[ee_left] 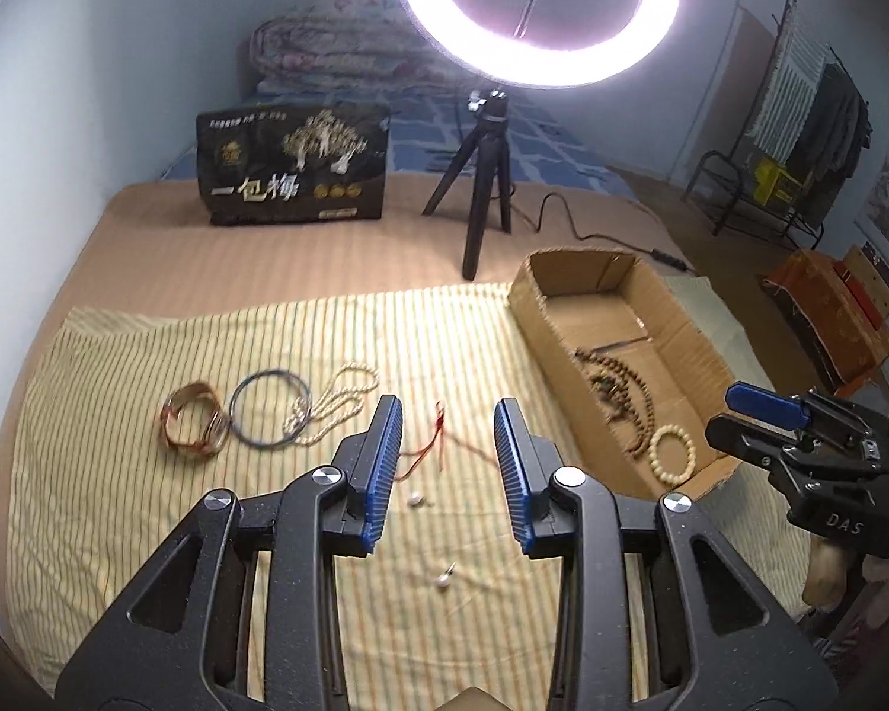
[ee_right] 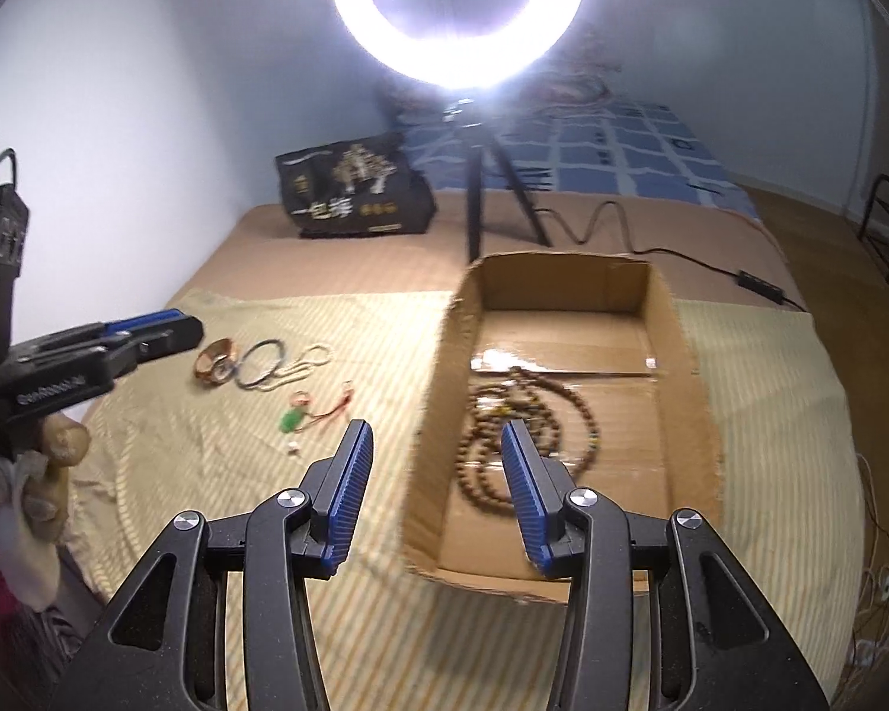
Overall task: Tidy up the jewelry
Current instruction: 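Move left tool to the green jade pendant while right tool approaches the white pearl stud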
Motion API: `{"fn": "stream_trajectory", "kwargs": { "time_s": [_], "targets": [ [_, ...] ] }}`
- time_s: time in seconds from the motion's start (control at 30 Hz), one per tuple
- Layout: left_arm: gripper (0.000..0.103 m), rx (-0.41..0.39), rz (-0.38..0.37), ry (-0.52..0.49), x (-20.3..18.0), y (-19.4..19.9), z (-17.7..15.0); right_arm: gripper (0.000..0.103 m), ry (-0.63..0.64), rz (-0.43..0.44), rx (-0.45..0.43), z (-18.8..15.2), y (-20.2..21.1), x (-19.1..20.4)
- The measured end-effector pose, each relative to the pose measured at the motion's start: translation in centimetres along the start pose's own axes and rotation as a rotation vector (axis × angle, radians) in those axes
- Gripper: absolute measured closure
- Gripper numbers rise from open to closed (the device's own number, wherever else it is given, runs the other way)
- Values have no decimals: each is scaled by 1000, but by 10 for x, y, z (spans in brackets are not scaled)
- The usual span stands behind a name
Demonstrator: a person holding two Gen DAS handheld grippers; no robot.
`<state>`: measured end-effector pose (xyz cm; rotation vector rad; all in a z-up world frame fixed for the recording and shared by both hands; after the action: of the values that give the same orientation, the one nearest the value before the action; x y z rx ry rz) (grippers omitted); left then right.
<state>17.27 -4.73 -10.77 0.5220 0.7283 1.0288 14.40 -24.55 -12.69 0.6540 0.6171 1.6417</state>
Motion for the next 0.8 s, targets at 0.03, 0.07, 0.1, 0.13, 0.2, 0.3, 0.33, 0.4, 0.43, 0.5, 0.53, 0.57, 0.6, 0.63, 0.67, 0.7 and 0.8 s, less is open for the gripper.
{"fn": "stream_trajectory", "kwargs": {
  "time_s": [0.03, 0.07, 0.1, 0.13, 0.2, 0.3, 0.33, 0.4, 0.43, 0.5, 0.53, 0.57, 0.6, 0.63, 0.67, 0.7, 0.8],
  "targets": [
    [71, 0, 6, 3, 4, 0, -3, 60, 8, 6, 3, 0, -1, 4],
    [71, 3, 11, 10, 8, 1, -5, 60, 20, 11, 5, -1, -2, 9],
    [71, 6, 11, 16, 12, 0, -7, 60, 30, 14, 8, -2, -3, 13],
    [71, 9, 11, 24, 16, 0, -9, 60, 37, 17, 12, -3, -4, 16],
    [71, 8, 15, 29, 24, -1, -13, 60, 51, 26, 27, -7, -8, 23],
    [71, 22, 13, 55, 36, -8, -21, 60, 60, 38, 49, -14, -14, 32],
    [71, 31, 14, 62, 41, -12, -25, 60, 61, 41, 55, -16, -15, 34],
    [71, 46, 14, 67, 47, -18, -30, 60, 61, 50, 70, -21, -20, 40],
    [71, 52, 10, 69, 48, -20, -31, 60, 60, 53, 73, -24, -20, 43],
    [71, 68, -4, 72, 51, -27, -34, 60, 62, 63, 82, -29, -23, 49],
    [71, 74, -8, 76, 53, -31, -36, 60, 66, 70, 87, -31, -25, 53],
    [71, 80, -13, 82, 54, -33, -36, 60, 74, 79, 91, -33, -26, 57],
    [71, 87, -22, 90, 55, -37, -37, 60, 85, 87, 95, -35, -28, 62],
    [71, 91, -25, 95, 56, -40, -38, 60, 95, 91, 97, -37, -29, 67],
    [71, 97, -29, 101, 57, -44, -39, 60, 110, 98, 101, -39, -31, 72],
    [71, 101, -30, 103, 58, -47, -39, 60, 125, 103, 105, -41, -32, 77],
    [71, 114, -36, 110, 61, -56, -42, 60, 167, 115, 123, -50, -39, 90]
  ]
}}
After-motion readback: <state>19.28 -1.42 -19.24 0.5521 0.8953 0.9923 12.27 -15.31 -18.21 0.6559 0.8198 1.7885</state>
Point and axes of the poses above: each gripper's, at about its wrist camera, not at the fingertips, and y roughly against the way its jaws point, x to its left, z to its top, the point moved 7 cm from there along -y, roughly the way its jaws point, and after that the axes turned 10 degrees about -z, right-handed, at the moved point
